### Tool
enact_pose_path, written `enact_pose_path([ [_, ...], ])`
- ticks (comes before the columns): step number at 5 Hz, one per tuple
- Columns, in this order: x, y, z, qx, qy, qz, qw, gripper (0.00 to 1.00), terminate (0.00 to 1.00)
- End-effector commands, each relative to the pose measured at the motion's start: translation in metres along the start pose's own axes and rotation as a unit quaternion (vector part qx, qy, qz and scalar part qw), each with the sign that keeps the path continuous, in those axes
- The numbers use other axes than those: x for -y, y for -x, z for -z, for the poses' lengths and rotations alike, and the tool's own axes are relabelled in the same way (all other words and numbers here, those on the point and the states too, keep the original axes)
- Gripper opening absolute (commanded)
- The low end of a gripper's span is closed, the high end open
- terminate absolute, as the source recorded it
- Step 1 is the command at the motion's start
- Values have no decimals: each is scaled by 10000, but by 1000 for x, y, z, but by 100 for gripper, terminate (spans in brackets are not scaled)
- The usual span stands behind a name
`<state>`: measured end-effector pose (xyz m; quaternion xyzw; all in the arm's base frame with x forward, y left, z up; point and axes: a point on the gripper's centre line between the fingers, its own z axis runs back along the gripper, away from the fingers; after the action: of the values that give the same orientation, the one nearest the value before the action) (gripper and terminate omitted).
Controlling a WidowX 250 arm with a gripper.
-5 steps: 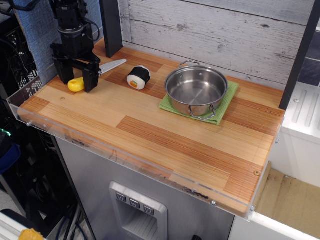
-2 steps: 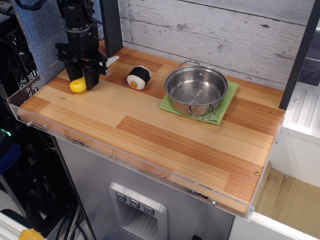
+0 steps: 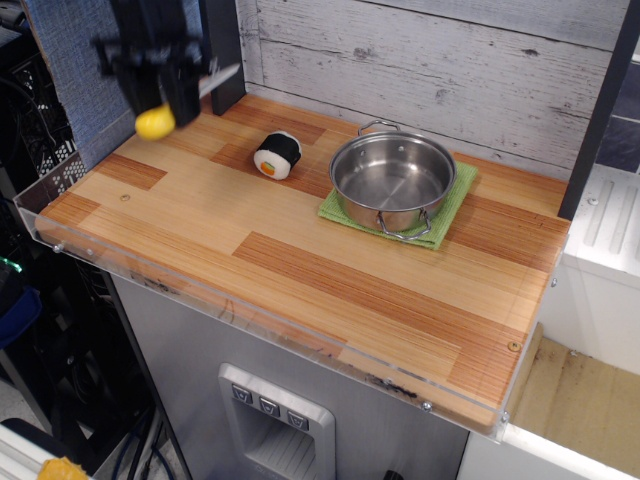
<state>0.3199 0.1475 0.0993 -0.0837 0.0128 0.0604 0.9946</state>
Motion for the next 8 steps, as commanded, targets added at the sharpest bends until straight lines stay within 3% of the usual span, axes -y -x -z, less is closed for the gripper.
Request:
enact_pose_path([
  [1,96,30,-11,343,-496,1310,9895,0,0],
  [2,144,41,5,773,-710,1453,9838,0,0],
  [3,193,43,20,1268,-782,815,9855,0,0],
  [4,240,45,36,1418,-627,394,9871,0,0],
  [5,287,48,57,1285,-398,512,9896,0,0],
  [6,293,44,76,958,-415,837,9910,0,0],
  [8,269,35,99,365,-649,1042,9918,0,0],
])
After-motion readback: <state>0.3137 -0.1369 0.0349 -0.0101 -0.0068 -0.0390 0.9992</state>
